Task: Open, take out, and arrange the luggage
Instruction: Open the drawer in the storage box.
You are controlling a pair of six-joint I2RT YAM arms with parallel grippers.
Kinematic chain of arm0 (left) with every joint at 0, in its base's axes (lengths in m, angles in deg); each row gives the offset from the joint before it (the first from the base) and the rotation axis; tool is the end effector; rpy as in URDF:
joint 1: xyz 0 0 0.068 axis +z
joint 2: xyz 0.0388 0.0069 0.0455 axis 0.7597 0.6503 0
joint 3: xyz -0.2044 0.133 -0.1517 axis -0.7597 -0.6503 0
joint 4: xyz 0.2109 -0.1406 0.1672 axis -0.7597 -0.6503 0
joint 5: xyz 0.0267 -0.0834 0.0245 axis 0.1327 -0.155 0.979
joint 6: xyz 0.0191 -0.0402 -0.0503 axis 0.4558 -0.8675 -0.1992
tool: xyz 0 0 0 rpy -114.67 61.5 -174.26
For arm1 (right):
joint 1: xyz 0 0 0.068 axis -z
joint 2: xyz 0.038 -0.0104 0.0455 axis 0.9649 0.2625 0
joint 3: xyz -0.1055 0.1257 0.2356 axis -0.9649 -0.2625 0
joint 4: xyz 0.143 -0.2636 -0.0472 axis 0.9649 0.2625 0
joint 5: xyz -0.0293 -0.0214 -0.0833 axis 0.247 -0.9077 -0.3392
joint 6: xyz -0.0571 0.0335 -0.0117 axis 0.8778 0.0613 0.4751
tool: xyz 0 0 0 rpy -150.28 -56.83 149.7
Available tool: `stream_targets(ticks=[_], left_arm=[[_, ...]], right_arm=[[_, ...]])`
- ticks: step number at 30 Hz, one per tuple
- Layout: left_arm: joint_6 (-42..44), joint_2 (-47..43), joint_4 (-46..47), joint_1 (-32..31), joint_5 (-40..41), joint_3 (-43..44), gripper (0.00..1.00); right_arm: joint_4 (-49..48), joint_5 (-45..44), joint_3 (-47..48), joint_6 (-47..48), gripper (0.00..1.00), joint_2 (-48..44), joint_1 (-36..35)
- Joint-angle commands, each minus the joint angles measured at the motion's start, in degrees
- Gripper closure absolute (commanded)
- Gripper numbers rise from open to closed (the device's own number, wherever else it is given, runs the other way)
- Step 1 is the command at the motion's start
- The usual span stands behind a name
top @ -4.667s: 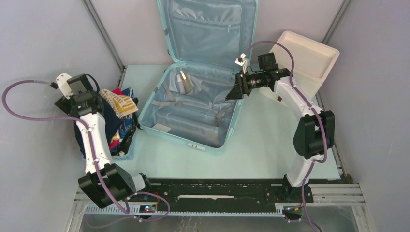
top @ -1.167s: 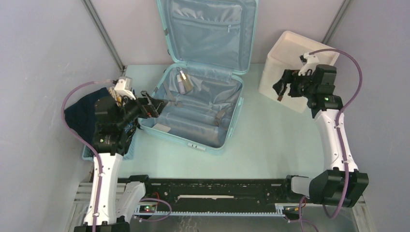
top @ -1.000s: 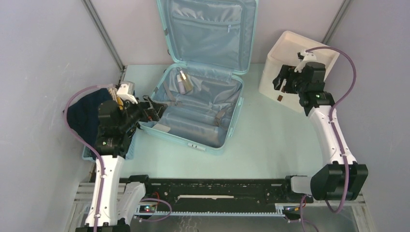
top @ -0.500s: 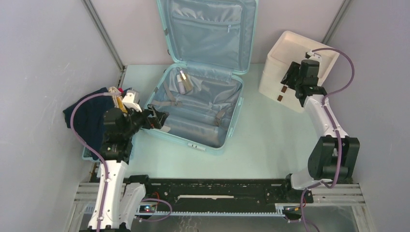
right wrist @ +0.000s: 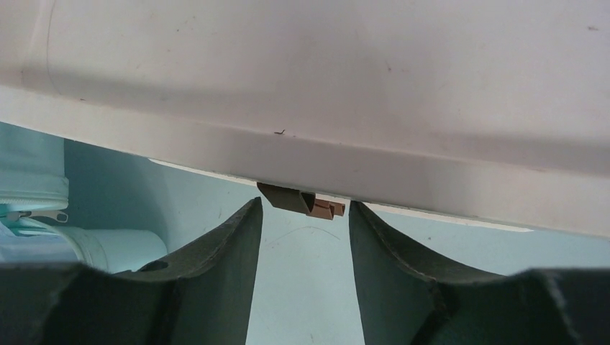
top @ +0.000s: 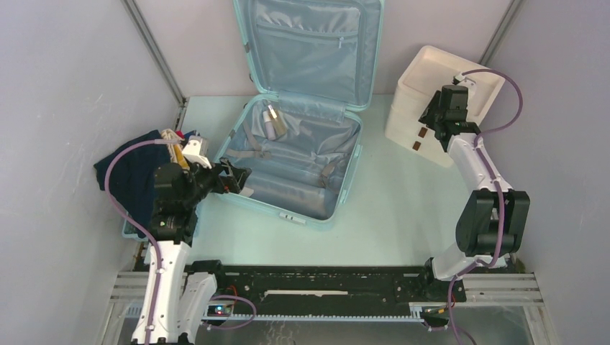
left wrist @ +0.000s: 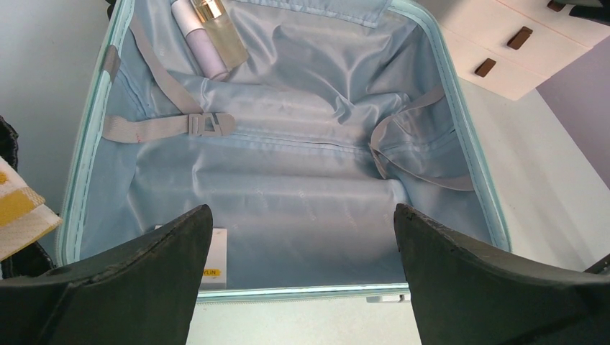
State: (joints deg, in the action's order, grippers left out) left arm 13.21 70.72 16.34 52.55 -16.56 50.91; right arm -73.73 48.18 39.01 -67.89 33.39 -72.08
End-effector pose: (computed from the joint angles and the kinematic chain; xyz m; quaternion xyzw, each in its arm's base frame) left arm 0.2034 -0.0150 0.3271 0.0608 0.7817 -0.2371 0.5736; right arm 0.4284 -0.0309 0.3096 0.2078 0.8398 -0.0181 0.5012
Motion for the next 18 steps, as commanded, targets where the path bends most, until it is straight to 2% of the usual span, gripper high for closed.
stream_targets(ticks=[1,8,14,18], left_arm=[[1.6,-0.3,1.1,-0.3,-0.8,-0.8,0.00],[1.7,-0.3,0.9,-0.3,-0.7,-0.8,0.00],[1.8,-0.3,0.9,-0.2,-0.5,-0.8,0.00],[1.8,-0.3,0.9,-0.2,-0.5,-0.8,0.00]], right_arm=[[-4.9,-1.9,3.2,-1.7,0.46,1.0,-0.3],[-4.7,0.3,3.0,-1.7,0.64,0.7,0.0],[-5.3,3.4,1.5,-1.7,0.92,-0.7,0.6],[-5.9,4.5,0.2,-1.8,0.95,-1.9,0.9]])
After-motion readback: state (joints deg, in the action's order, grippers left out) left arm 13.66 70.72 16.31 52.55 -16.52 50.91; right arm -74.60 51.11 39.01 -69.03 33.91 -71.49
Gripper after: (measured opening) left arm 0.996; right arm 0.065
